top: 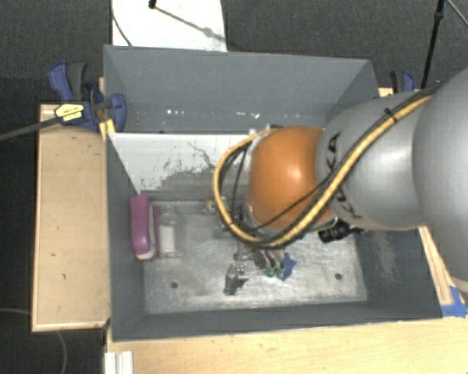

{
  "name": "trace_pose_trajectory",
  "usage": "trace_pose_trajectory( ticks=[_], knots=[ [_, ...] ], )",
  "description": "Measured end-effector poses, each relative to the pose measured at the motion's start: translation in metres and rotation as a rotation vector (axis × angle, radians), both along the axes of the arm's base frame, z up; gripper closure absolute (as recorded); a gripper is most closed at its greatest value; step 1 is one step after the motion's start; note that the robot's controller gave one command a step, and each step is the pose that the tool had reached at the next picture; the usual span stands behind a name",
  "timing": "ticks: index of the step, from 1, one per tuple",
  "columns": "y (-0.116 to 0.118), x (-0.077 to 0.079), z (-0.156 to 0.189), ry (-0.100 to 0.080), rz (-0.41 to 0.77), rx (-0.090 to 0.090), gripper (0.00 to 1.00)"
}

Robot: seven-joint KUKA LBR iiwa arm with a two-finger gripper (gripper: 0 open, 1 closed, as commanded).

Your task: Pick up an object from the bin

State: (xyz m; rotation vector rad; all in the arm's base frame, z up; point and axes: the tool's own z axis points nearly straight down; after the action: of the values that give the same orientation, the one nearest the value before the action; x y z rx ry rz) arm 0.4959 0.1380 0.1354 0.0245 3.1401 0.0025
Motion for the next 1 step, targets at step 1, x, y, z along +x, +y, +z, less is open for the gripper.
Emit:
trace_pose_trajectory(
  ticks=[1],
  knots=[
    [-0.0776,0.0119,-0.0343,0.003,0.105,-0.004,0.0]
  ],
)
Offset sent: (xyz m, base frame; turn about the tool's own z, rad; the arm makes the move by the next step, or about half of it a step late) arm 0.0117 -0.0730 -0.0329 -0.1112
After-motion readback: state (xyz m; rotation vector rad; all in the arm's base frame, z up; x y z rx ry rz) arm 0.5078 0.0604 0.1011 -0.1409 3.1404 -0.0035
